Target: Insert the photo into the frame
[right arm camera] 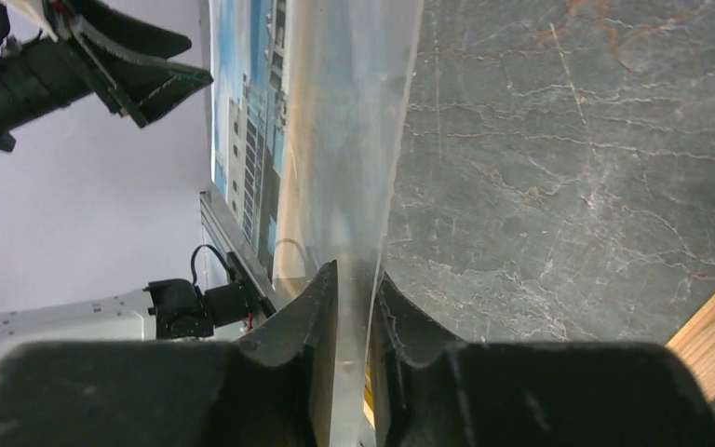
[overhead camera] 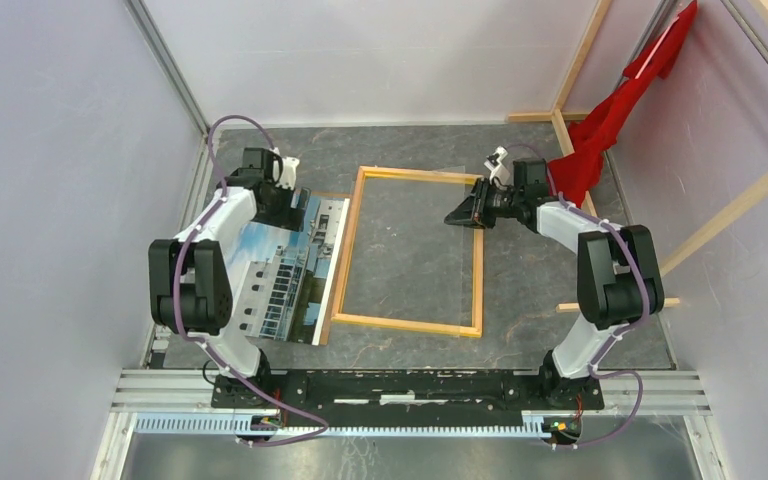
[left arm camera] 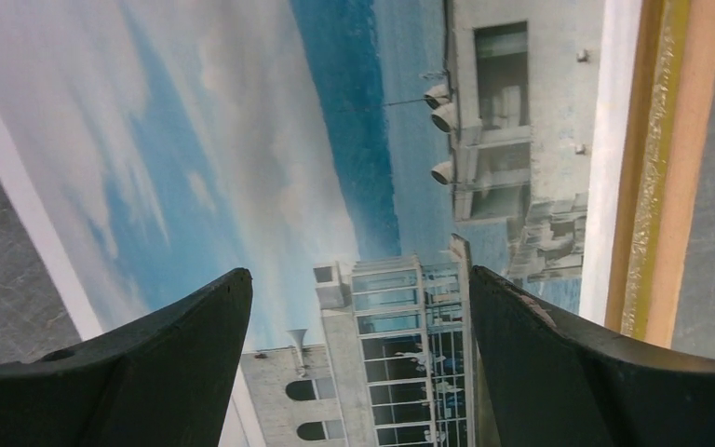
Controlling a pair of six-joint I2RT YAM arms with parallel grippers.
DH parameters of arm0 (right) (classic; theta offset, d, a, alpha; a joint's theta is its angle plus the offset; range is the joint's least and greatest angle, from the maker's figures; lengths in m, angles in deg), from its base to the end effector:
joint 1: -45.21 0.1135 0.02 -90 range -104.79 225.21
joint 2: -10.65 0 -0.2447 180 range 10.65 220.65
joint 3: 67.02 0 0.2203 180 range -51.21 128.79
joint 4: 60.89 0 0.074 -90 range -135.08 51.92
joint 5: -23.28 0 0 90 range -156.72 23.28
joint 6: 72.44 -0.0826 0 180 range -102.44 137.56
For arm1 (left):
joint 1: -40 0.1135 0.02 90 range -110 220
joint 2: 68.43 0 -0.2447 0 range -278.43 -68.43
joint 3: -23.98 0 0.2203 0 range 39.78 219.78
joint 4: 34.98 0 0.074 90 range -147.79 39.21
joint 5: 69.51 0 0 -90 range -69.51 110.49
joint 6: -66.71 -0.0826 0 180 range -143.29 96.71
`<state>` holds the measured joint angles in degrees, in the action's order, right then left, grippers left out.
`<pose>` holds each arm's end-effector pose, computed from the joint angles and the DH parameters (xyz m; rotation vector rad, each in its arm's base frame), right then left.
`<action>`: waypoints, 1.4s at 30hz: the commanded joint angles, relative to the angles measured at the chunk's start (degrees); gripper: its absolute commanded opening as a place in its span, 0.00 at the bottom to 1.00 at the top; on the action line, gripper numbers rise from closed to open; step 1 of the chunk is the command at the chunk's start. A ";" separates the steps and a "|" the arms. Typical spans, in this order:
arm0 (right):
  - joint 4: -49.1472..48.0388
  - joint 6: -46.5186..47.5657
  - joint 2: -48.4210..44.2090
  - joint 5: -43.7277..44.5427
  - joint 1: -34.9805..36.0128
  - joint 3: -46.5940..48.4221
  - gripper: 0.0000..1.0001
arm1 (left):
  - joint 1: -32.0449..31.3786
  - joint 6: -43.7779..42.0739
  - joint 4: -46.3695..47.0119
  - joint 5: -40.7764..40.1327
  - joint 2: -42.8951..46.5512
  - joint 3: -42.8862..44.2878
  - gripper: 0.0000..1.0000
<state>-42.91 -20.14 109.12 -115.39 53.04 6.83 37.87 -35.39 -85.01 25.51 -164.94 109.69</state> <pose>0.3392 0.1093 0.1767 0.1544 2.3834 1.3749 0.3398 -0.0199 0.1789 0.3551 2.6026 -0.0553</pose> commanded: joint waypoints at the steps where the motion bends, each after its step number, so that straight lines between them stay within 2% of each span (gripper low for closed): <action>1: 0.36 2.92 1.29 1.99 0.23 0.82 0.25 | -3.50 -2.08 1.19 2.35 2.82 -2.68 0.93; 5: -1.39 2.25 1.90 2.80 0.17 -1.88 0.41 | -7.83 -1.76 4.02 -0.29 2.94 -5.80 0.92; 10: -1.47 2.39 2.25 3.96 0.16 -3.82 0.54 | -10.74 -1.43 4.30 -1.41 1.16 -5.89 0.92; 21: 0.19 3.97 0.54 7.87 0.27 -10.05 0.77 | -13.27 -1.31 5.84 -4.45 0.17 -7.63 0.91; 27: 3.62 5.77 -0.67 13.82 2.18 -11.01 0.83 | -14.19 -1.89 6.05 -4.86 0.57 -8.62 0.91; 30: 8.82 7.58 -2.55 20.20 4.34 -9.45 0.84 | -14.22 -2.18 6.11 -6.16 0.87 -8.99 0.91; 37: 21.39 11.39 -7.53 35.91 8.94 -3.78 0.94 | -14.22 -2.45 6.12 -6.33 1.15 -9.09 0.91; 39: 23.36 12.02 -8.71 38.31 10.10 -2.42 0.98 | -14.22 -2.55 6.18 -6.38 1.07 -9.09 0.91; 42: 25.50 12.22 -11.24 40.11 11.33 -1.42 0.98 | -14.21 -2.69 6.16 -6.57 1.13 -9.09 0.90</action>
<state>-23.41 -10.43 102.41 -83.17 63.12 2.39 23.79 -35.39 -80.62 19.74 -164.50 100.67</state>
